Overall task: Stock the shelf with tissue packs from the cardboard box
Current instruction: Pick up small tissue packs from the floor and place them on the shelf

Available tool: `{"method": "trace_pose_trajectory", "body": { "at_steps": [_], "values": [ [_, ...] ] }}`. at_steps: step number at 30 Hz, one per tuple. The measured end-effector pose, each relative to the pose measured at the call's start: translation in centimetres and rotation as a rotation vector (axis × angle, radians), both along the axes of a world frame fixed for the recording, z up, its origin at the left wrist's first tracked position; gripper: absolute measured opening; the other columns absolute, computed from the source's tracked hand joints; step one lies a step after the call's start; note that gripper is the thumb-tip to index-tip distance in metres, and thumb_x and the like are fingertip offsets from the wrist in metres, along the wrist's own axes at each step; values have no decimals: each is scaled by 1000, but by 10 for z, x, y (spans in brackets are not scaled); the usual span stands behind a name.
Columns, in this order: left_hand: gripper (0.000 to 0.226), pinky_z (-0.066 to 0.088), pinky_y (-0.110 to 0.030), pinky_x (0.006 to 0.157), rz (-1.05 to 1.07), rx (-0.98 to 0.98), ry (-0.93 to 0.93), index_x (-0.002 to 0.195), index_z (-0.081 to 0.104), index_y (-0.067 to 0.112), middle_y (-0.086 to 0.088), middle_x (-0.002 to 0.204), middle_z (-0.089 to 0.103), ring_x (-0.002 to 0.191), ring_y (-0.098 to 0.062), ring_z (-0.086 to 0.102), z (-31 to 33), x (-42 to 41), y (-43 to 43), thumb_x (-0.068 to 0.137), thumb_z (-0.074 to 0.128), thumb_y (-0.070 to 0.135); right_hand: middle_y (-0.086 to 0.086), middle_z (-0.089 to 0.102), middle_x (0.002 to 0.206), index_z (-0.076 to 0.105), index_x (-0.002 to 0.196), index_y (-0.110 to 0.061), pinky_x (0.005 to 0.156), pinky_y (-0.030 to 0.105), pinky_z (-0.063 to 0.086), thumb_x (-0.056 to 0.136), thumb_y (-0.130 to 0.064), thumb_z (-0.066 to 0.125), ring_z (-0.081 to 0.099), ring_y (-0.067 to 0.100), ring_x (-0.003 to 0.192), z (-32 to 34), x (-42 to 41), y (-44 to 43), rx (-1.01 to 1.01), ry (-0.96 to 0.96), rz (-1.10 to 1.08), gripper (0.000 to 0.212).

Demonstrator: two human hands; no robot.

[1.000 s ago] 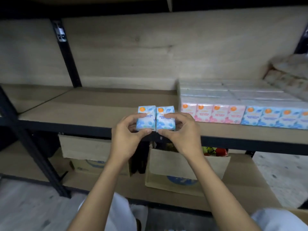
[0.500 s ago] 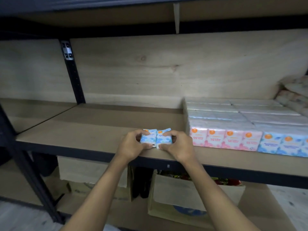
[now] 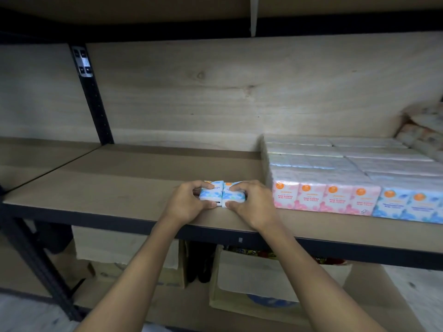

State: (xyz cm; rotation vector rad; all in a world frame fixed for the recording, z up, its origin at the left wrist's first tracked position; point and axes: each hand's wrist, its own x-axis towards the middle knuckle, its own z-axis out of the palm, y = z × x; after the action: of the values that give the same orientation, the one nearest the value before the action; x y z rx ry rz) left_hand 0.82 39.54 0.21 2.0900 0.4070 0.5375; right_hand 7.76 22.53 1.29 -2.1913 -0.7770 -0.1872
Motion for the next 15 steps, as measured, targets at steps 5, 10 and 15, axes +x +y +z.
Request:
{"method": "trace_pose_trajectory", "body": {
  "at_steps": [5, 10, 15],
  "values": [
    [40, 52, -34, 91, -23, 27, 0, 94, 72, 29, 12, 104, 69, 96, -7, 66, 3, 9, 7, 60, 89, 16, 3, 60, 120, 69, 109, -20, 91, 13, 31, 71, -25, 79, 53, 13, 112, 0, 9, 10, -11, -6, -22, 40],
    [41, 53, -34, 91, -38, -1, -7, 96, 72, 26, 11, 105, 69, 96, -9, 66, 3, 20, 13, 61, 89, 14, 3, 58, 121, 69, 110, -19, 90, 12, 30, 72, -25, 78, 53, 13, 111, -2, 20, 19, -2, 1, -40, 39],
    [45, 52, -30, 90, -36, -11, 2, 99, 71, 26, 11, 106, 69, 97, -11, 65, 5, 30, 15, 59, 90, 21, 5, 58, 119, 69, 110, -19, 95, 17, 34, 72, -25, 78, 54, 16, 110, -2, 29, 24, 2, 1, -51, 40]
  ]
}}
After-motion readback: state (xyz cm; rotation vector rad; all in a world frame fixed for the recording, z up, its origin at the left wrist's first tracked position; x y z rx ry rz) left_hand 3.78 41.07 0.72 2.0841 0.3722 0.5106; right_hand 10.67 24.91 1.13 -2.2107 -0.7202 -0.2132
